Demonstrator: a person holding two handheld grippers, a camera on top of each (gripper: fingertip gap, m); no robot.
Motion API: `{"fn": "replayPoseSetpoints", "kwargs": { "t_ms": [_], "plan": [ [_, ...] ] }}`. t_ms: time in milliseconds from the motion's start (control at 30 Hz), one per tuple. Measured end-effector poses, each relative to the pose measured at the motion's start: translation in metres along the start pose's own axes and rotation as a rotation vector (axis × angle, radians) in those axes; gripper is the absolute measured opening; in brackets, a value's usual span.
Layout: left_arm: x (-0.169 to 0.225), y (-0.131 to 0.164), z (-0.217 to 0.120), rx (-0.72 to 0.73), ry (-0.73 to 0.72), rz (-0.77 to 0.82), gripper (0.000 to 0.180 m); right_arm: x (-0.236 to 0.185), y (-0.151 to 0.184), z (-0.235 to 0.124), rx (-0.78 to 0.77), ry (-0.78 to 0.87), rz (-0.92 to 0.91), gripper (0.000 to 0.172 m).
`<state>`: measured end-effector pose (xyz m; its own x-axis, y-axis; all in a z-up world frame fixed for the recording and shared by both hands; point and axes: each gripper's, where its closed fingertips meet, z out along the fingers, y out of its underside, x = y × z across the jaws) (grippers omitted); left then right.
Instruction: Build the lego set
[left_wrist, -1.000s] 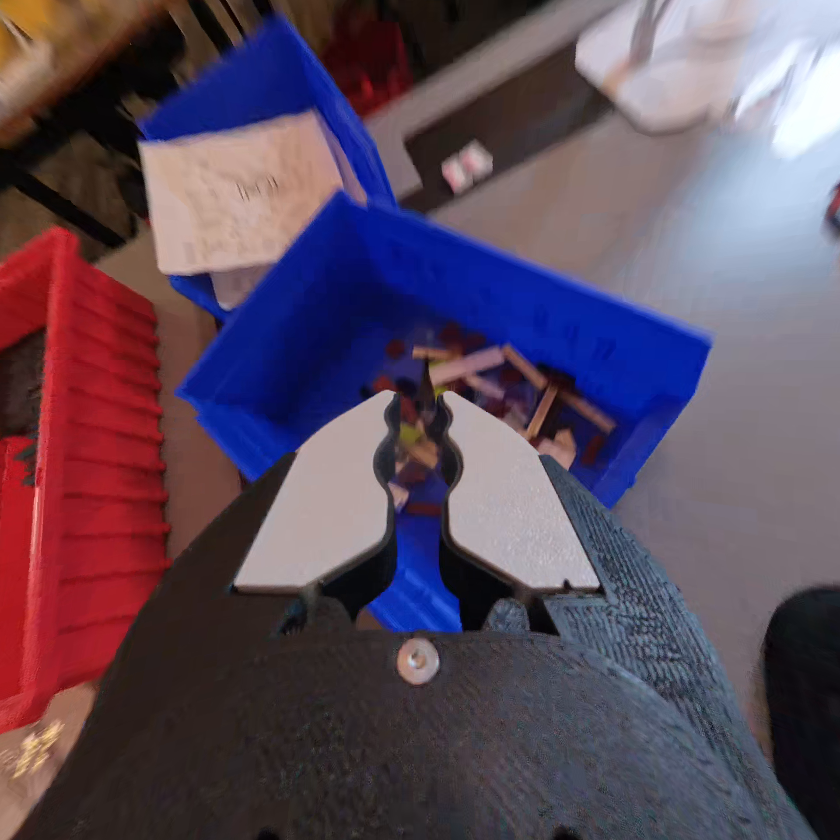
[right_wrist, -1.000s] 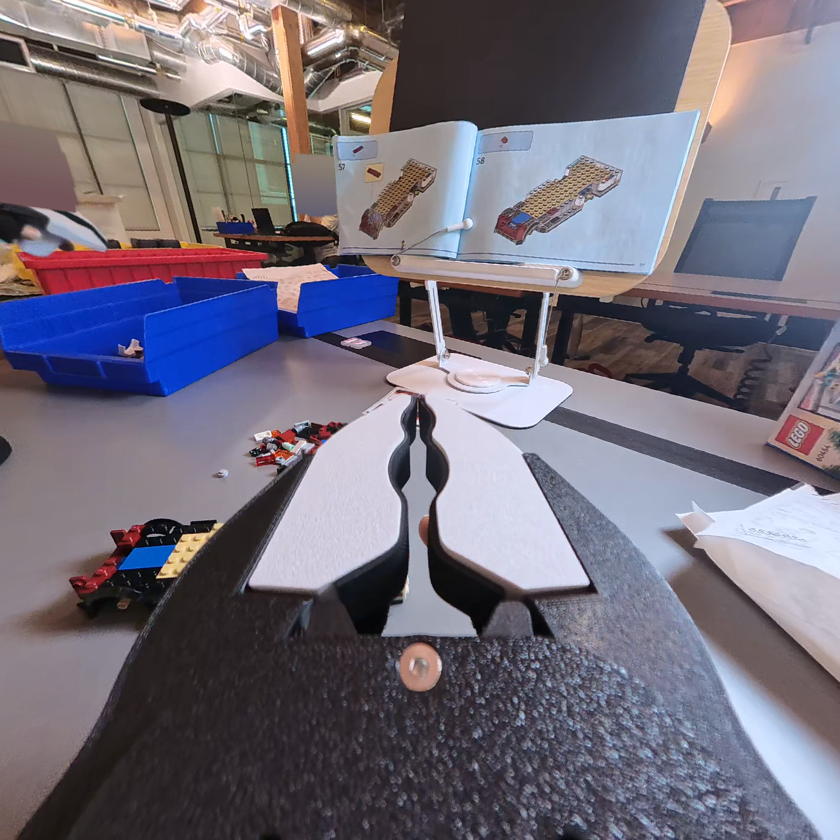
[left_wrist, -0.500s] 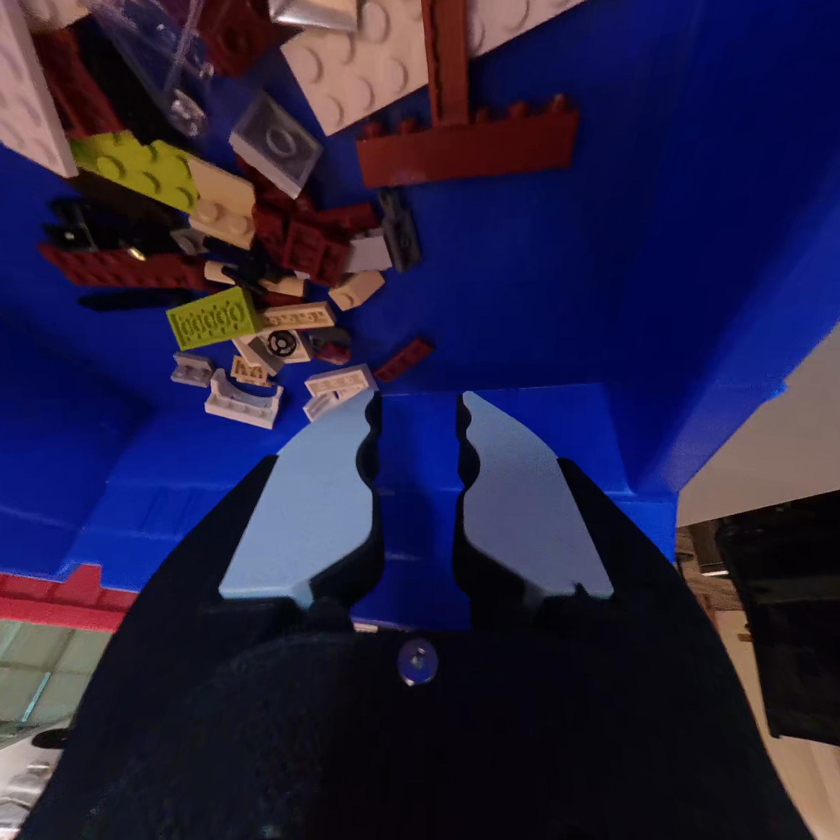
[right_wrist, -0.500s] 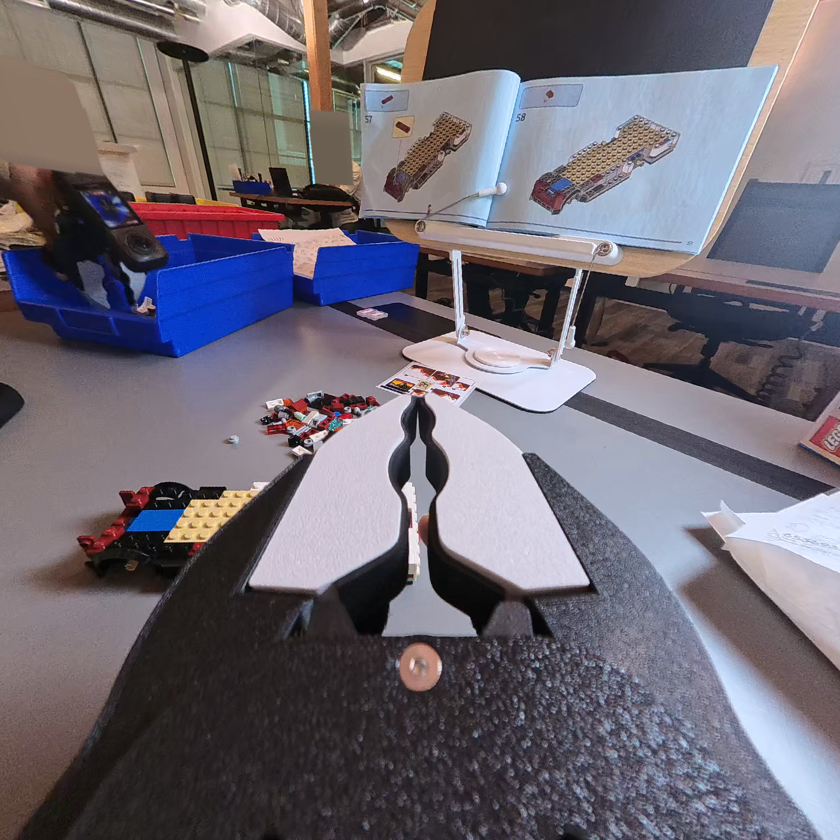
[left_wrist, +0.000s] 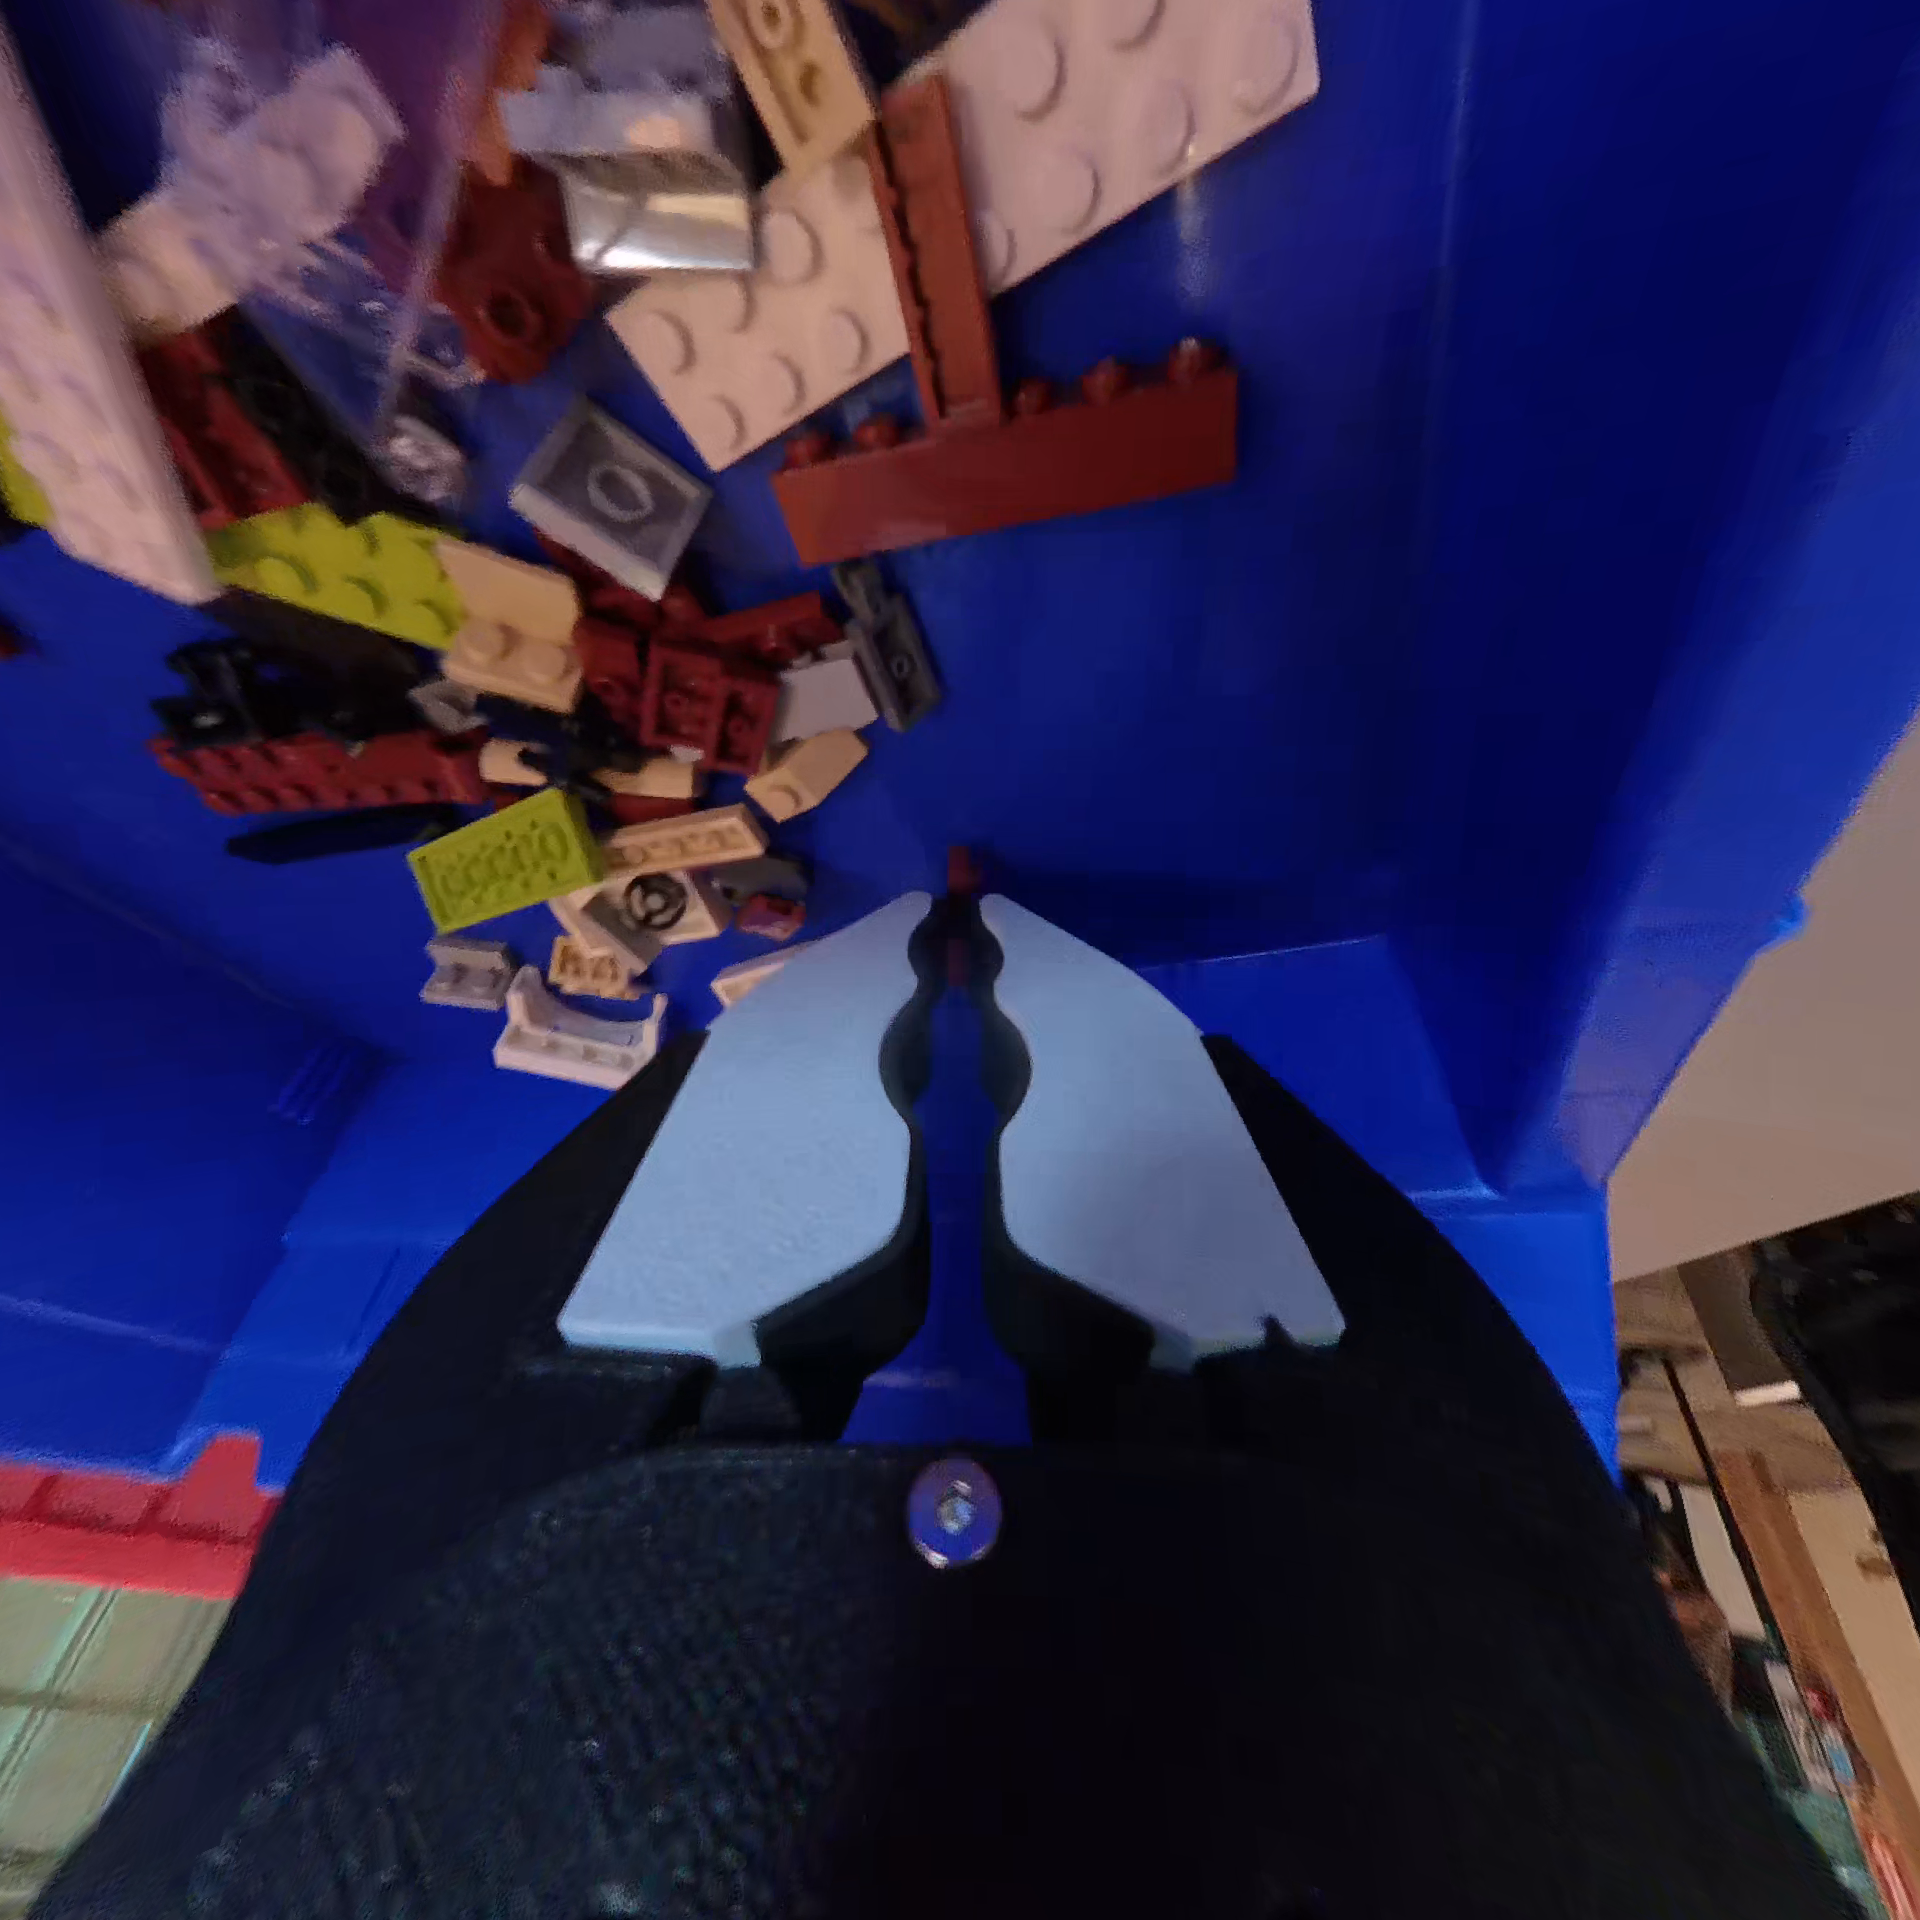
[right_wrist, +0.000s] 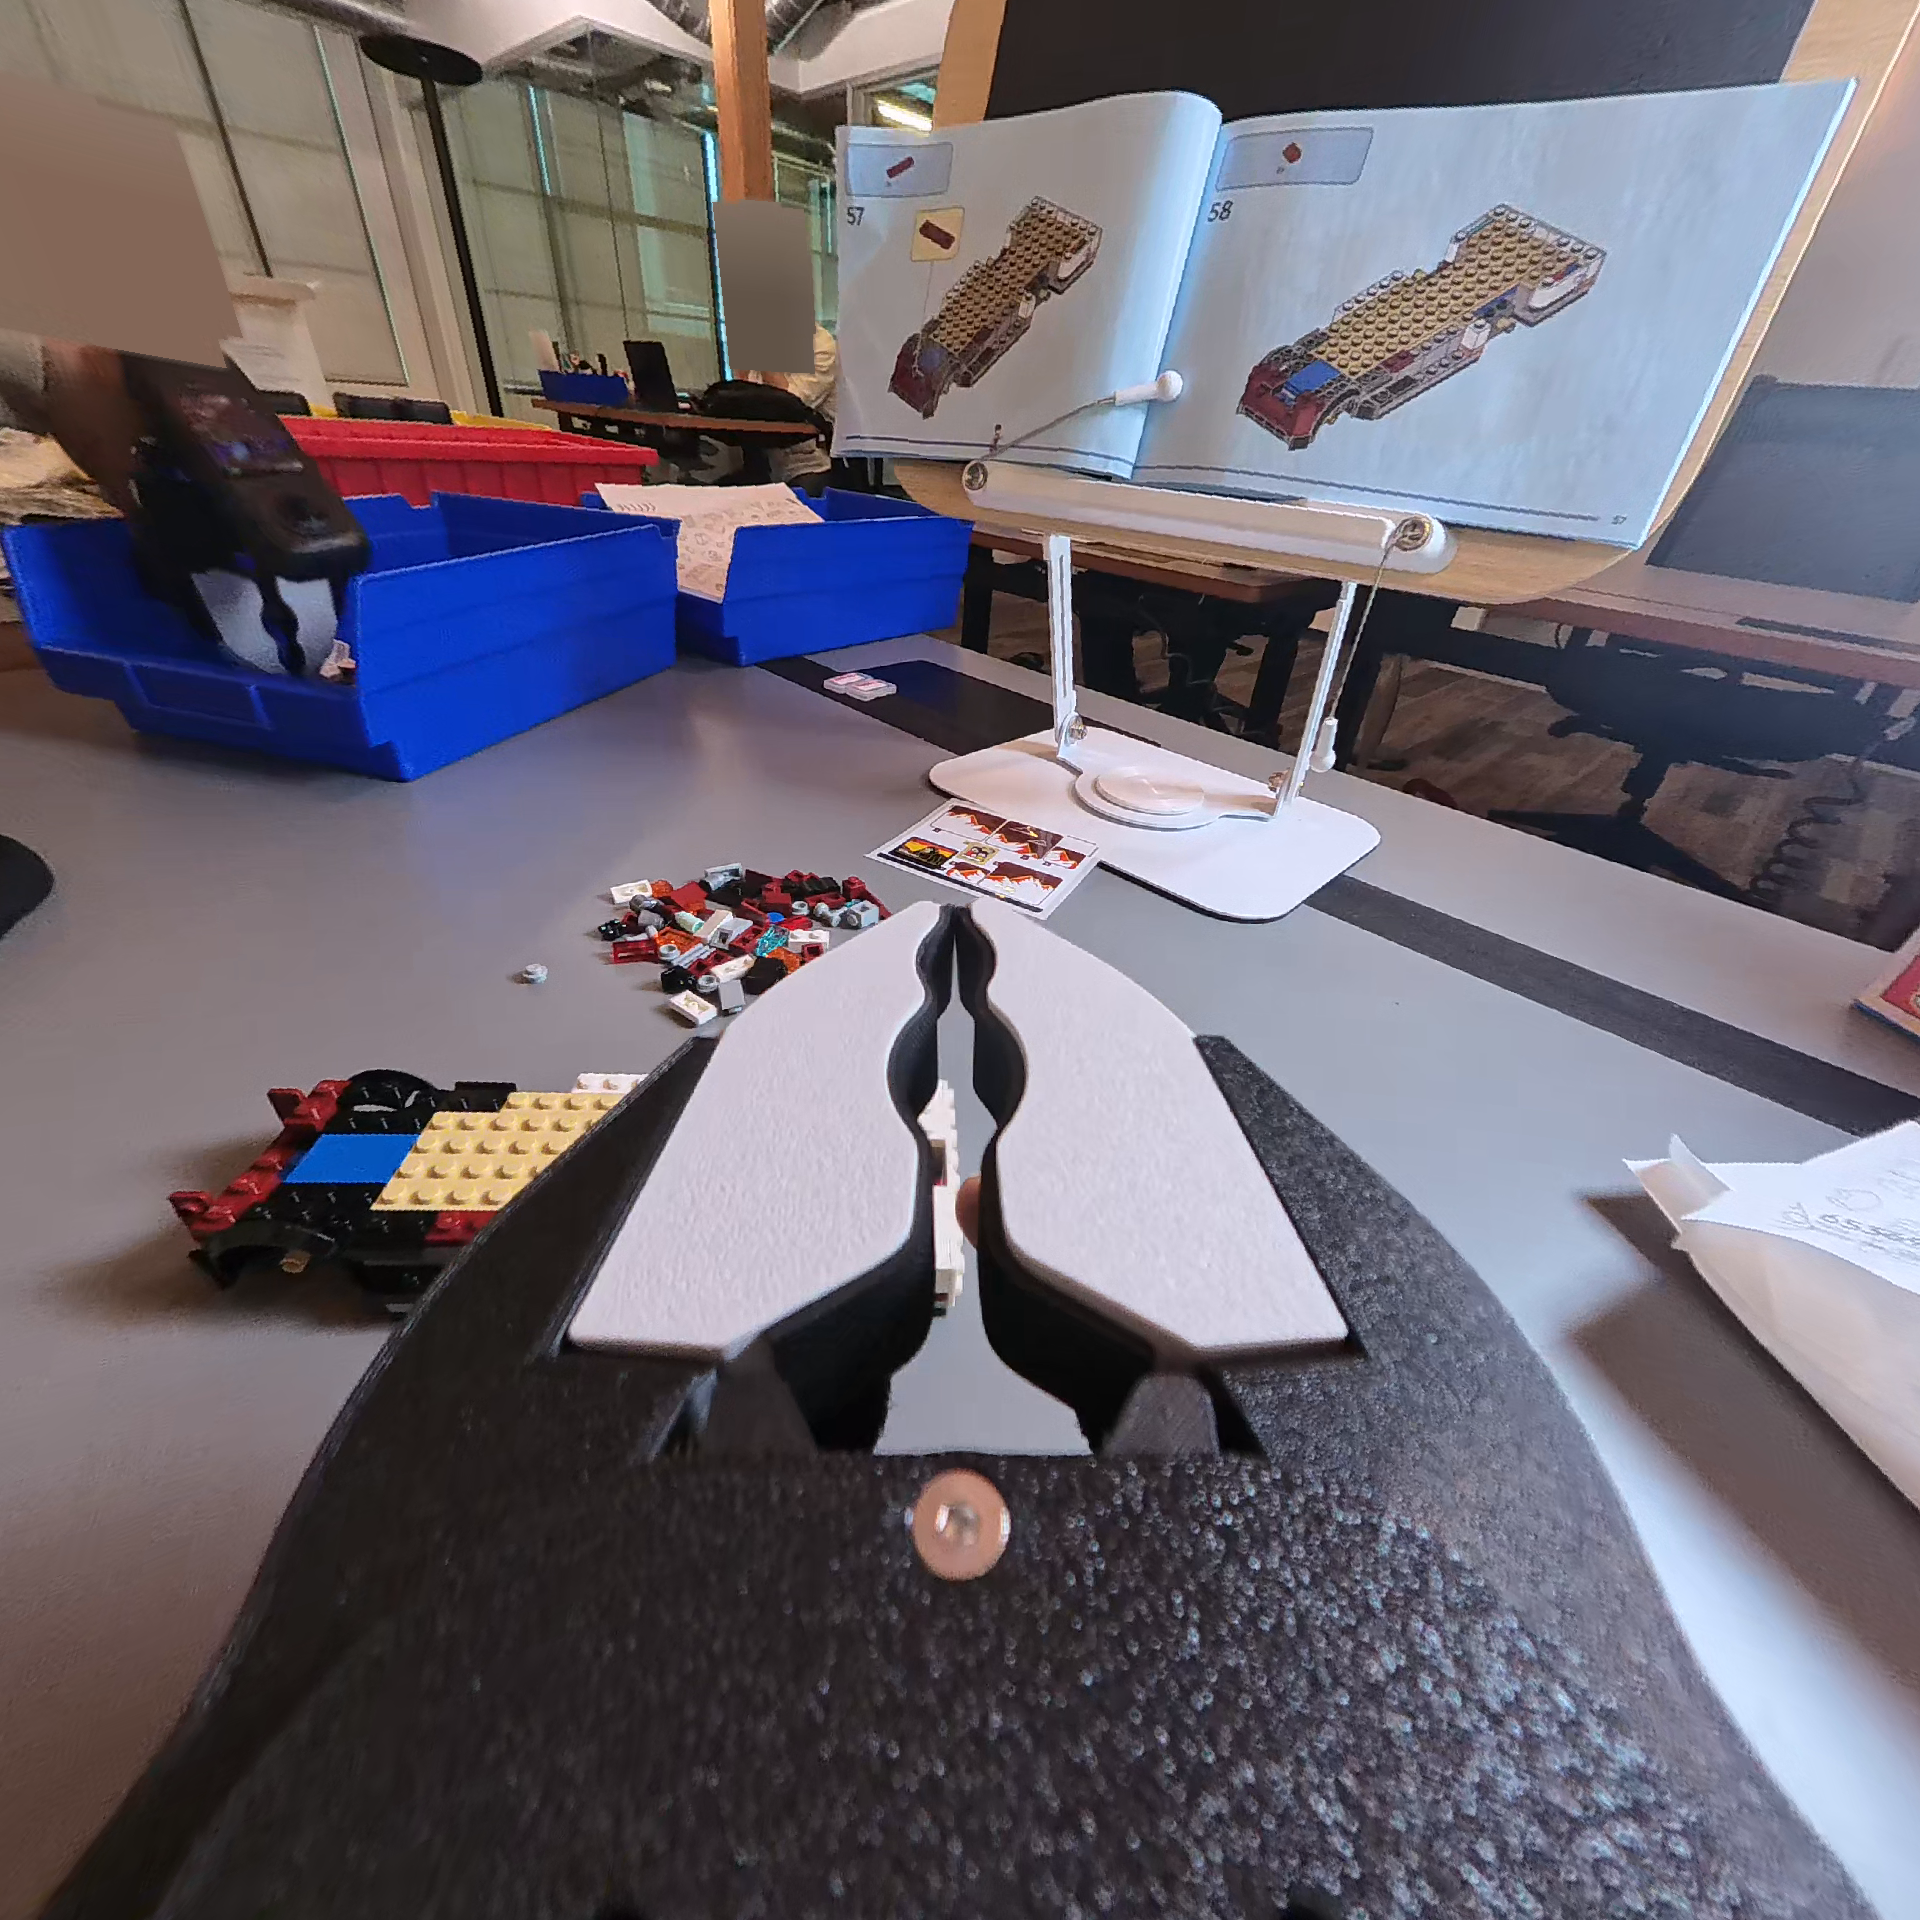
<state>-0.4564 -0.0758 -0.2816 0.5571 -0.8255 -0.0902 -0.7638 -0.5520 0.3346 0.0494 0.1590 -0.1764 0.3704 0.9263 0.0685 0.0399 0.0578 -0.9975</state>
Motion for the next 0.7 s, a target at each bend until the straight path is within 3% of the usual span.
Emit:
{"fn": "replayPoseSetpoints", "kwargs": {
  "t_ms": [100, 200, 300, 400, 500, 600, 700],
  "plan": [
    [-0.011, -0.025, -0.046, 0.225, -0.148, -0.078, 0.004, -0.003, 0.0, 0.0, -0.003, -0.011, -0.004, 0.0],
    [-0.012, -0.083, -0.132, 0.657, -0.297, -0.169, 0.004, -0.006, 0.0, 0.002, -0.003, -0.023, -0.006, 0.0],
    [0.013, -0.148, -0.209, 1.099, -0.309, -0.235, 0.004, -0.012, 0.0, 0.003, -0.007, -0.039, -0.017, 0.0],
    [0.049, -0.215, -0.251, 1.467, -0.149, -0.298, 0.003, -0.021, -0.002, 0.002, -0.002, -0.061, -0.064, 0.0],
    [0.078, -0.277, -0.272, 1.739, 0.168, -0.384, 0.003, -0.036, -0.004, 0.003, -0.002, -0.095, -0.144, 0.002],
    [0.092, -0.322, -0.292, 1.886, 0.457, -0.496, 0.003, -0.055, -0.014, 0.007, 0.001, -0.133, -0.238, 0.003],
    [0.098, -0.345, -0.306, 1.953, 0.657, -0.575, 0.003, -0.082, -0.034, 0.011, 0.018, -0.191, -0.265, 0.01]
  ]
}}
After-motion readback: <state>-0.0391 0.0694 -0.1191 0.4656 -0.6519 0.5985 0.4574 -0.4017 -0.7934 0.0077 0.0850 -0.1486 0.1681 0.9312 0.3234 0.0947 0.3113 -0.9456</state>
